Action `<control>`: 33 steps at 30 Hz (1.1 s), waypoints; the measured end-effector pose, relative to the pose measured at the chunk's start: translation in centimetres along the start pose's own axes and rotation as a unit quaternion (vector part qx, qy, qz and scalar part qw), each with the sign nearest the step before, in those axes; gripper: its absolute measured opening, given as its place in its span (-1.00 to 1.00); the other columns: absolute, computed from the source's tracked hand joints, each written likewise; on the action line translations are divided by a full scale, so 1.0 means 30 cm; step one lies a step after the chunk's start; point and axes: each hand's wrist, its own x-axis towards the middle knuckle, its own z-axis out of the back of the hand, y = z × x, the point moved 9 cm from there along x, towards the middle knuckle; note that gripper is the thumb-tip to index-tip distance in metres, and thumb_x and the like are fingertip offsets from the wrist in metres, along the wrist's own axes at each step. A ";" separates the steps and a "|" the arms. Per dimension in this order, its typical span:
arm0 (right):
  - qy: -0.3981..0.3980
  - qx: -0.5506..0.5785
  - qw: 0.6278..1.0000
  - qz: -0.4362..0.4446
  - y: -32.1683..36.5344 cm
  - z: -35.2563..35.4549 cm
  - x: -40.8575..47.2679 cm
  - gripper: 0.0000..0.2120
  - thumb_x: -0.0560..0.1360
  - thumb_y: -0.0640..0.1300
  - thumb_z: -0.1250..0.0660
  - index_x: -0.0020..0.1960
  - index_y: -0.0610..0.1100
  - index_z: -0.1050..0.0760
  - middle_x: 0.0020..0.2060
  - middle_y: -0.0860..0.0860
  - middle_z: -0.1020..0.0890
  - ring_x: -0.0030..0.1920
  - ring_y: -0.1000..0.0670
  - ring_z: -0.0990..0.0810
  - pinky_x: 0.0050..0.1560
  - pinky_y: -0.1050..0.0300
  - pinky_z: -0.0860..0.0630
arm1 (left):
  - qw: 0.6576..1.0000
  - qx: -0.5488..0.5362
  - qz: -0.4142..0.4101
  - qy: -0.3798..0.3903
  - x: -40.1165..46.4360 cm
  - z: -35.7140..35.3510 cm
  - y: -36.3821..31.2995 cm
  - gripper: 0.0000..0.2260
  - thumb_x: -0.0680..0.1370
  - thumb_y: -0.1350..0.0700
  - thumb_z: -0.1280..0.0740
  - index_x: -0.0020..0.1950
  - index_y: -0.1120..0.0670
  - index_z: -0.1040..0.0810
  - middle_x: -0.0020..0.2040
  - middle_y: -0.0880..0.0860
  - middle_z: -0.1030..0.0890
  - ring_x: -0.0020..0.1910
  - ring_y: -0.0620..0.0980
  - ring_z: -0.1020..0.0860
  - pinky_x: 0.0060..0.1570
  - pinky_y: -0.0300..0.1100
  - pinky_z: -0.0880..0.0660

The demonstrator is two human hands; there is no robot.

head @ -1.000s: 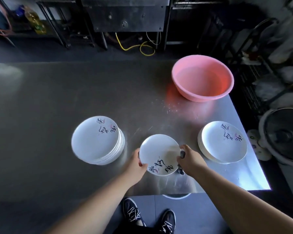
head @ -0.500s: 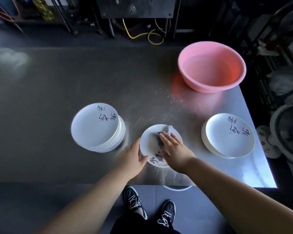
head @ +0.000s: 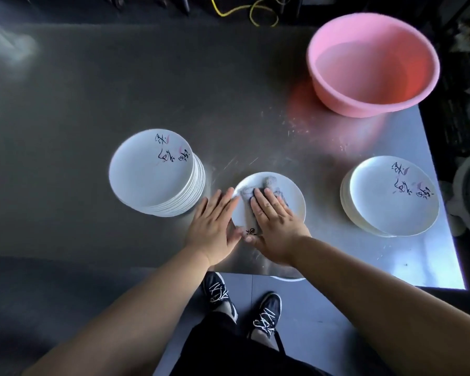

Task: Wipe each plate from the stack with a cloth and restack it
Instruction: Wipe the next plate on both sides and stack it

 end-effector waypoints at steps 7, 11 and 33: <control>0.026 -0.055 0.994 0.088 0.008 -0.006 -0.083 -0.01 0.56 0.53 0.26 0.71 -0.17 -0.05 0.69 -0.11 -0.06 0.69 -0.21 0.06 0.66 -0.23 0.00 | 1.000 0.004 -0.002 0.001 0.003 0.006 -0.006 -0.36 0.65 -0.25 -0.10 0.67 0.01 -0.23 0.70 -0.04 -0.15 0.67 0.12 -0.16 0.59 0.21 -0.14; 0.046 -0.023 0.999 -0.009 -0.060 0.047 0.001 0.17 0.32 0.60 0.56 0.71 -0.12 0.24 0.70 -0.07 0.23 0.67 -0.15 0.33 0.67 -0.16 0.20 | 1.000 0.017 0.003 0.003 0.001 0.004 0.000 -0.34 0.65 -0.31 -0.07 0.69 -0.01 -0.18 0.71 -0.05 -0.11 0.68 0.08 -0.12 0.62 0.17 -0.09; 0.028 -0.043 0.996 0.077 0.001 -0.046 -0.197 -0.07 0.60 0.52 0.17 0.67 -0.14 -0.20 0.65 -0.15 -0.18 0.66 -0.22 -0.06 0.56 -0.15 0.02 | 1.000 0.006 -0.003 -0.008 0.007 0.008 -0.001 -0.38 0.65 -0.28 -0.11 0.66 -0.03 -0.25 0.70 -0.04 -0.15 0.67 0.12 -0.16 0.61 0.19 -0.11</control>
